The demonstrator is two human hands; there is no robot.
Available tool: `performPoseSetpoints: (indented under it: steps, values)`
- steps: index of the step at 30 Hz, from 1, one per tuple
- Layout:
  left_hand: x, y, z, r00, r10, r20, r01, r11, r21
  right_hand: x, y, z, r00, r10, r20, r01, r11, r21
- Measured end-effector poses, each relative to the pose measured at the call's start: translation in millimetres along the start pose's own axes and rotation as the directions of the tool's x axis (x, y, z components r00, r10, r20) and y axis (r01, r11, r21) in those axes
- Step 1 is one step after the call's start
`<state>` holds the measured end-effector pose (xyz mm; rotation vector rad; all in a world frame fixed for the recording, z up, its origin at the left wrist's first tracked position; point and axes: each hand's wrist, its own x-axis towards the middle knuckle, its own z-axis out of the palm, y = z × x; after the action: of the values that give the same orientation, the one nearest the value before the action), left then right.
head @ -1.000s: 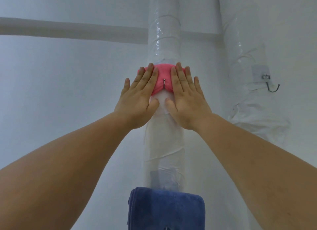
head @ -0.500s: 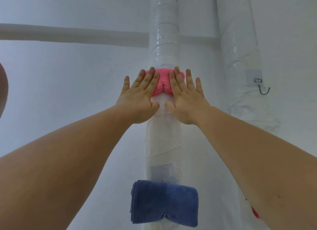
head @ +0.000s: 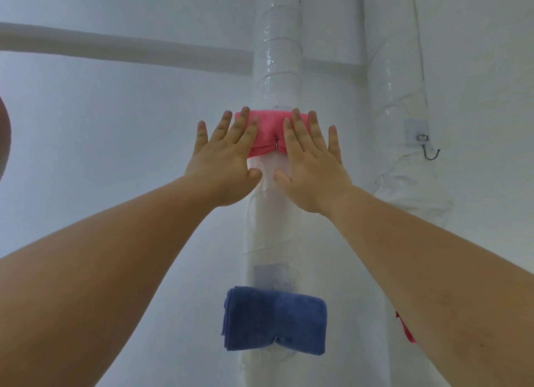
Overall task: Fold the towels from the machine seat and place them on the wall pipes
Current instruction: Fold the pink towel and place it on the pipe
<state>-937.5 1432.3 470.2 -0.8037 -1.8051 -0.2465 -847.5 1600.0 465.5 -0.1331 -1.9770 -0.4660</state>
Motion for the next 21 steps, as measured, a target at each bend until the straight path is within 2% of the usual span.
performPoseSetpoints:
  steps: [7, 10, 14, 18, 21]
  values:
    - [-58, -58, 16, 0.995, 0.035, -0.09, -0.052, 0.979, -0.196, -43, -71, 9, 0.991, 0.133, -0.02, -0.135, 0.985, -0.107]
    - [-91, -73, 30, 0.993, 0.1, -0.056, -0.114, 0.929, -0.352, -69, -114, 14, 0.966, 0.253, 0.055, -0.239, 0.953, -0.187]
    - [-143, -82, 44, 0.976, 0.218, 0.024, -0.171, 0.827, -0.536, -107, -163, 14, 0.89, 0.406, 0.208, -0.365, 0.907, -0.209]
    - [-206, -78, 54, 0.964, 0.239, 0.115, -0.071, 0.652, -0.755, -160, -209, 7, 0.805, 0.516, 0.293, -0.492, 0.856, -0.156]
    - [-254, -65, 65, 0.939, 0.311, 0.146, -0.067, 0.582, -0.811, -205, -238, 3, 0.734, 0.586, 0.342, -0.55, 0.809, -0.207]
